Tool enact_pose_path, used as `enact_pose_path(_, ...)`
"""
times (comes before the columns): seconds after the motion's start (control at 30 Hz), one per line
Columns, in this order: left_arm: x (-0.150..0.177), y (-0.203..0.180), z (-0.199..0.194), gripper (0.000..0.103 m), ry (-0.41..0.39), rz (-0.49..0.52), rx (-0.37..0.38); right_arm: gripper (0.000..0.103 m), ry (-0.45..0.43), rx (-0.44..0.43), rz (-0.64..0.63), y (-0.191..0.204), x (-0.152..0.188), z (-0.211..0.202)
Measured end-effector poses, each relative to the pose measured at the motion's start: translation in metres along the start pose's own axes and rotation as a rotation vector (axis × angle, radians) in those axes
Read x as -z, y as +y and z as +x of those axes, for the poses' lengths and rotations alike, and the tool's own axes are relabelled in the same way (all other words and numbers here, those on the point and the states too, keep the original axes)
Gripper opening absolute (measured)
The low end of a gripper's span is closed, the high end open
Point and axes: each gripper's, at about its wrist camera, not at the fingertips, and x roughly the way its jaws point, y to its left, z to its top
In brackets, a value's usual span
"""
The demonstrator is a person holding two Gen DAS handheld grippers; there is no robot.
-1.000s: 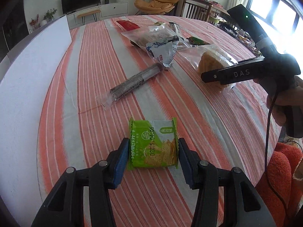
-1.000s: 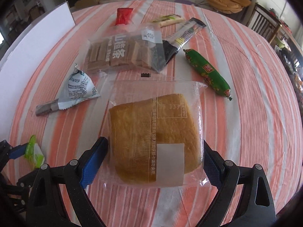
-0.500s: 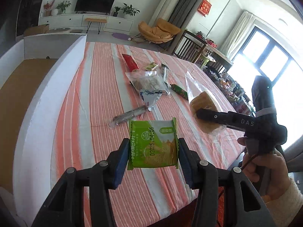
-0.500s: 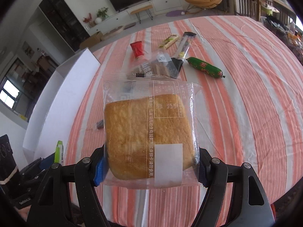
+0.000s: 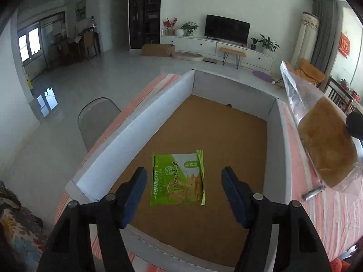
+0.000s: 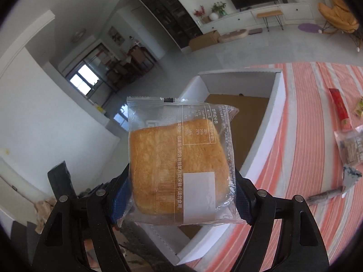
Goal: Organize snacks
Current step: 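Carry both packets into the white box and open both tools, then bring the left tool back over the table toward the dark wrapped bar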
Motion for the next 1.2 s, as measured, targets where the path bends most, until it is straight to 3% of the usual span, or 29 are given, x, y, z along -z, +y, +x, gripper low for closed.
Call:
enact_pose_path(0.03, 0.006, 0.008, 0.009, 0.083, 0.019, -0.009, -0.031, 0.089, 0.009, -0.001, 0.015, 0.000, -0.003, 0.011)
enact_pose_path(0.1, 0.017, 0.016, 0.017, 0.083, 0.043, -0.022, -0.047, 0.089, -0.011, 0.006, 0.017, -0.004, -0.001, 0.015)
enact_pose_path(0.23, 0.032, 0.003, 0.010, 0.083, -0.022, -0.022, 0.032, 0.089, -0.073, 0.125, -0.019, -0.038, 0.023, -0.009)
enact_pose_path(0.3, 0.035, -0.017, 0.006, 0.083, -0.062, 0.024, 0.102, 0.089, -0.094, 0.271, -0.032, -0.070, 0.047, -0.024)
enact_pose_path(0.4, 0.040, -0.051, -0.002, 0.084, -0.124, 0.101, 0.181, 0.089, -0.095, 0.556, -0.032, -0.133, 0.091, -0.044)
enact_pose_path(0.47, 0.039, -0.079, 0.004, 0.086, -0.112, 0.169, 0.213, 0.089, -0.095, 0.733, -0.001, -0.177, 0.121, -0.060)
enact_pose_path(0.57, 0.042, -0.119, 0.016, 0.086, -0.053, 0.267, 0.202, 0.089, -0.143, 0.887, 0.099, -0.224, 0.162, -0.102)
enact_pose_path(0.67, 0.054, -0.151, 0.023, 0.086, 0.009, 0.340, 0.176, 0.089, -0.213, 0.985, 0.152, -0.245, 0.182, -0.137)
enact_pose_path(0.73, 0.057, -0.165, 0.017, 0.086, -0.028, 0.385, 0.128, 0.089, -0.251, 0.979, 0.236, -0.256, 0.189, -0.155)
enact_pose_path(0.83, 0.056, -0.167, 0.014, 0.086, -0.001, 0.319, 0.178, 0.089, -0.292, 0.971, 0.291, -0.264, 0.185, -0.166)
enact_pose_path(0.93, 0.061, -0.171, 0.011, 0.086, 0.026, 0.290, 0.218, 0.089, -0.238, 0.986, 0.301, -0.274, 0.186, -0.156)
enact_pose_path(1.03, 0.073, -0.189, 0.005, 0.086, 0.025, 0.356, 0.214, 0.089, -0.195, 0.994, 0.300, -0.277, 0.191, -0.151)
enact_pose_path(1.13, 0.075, -0.197, -0.006, 0.086, -0.041, 0.357, 0.162, 0.089, -0.191, 0.981, 0.314, -0.280, 0.195, -0.153)
enact_pose_path(1.2, 0.074, -0.203, -0.024, 0.086, -0.136, 0.347, 0.123, 0.089, -0.192, 0.978, 0.314, -0.279, 0.197, -0.153)
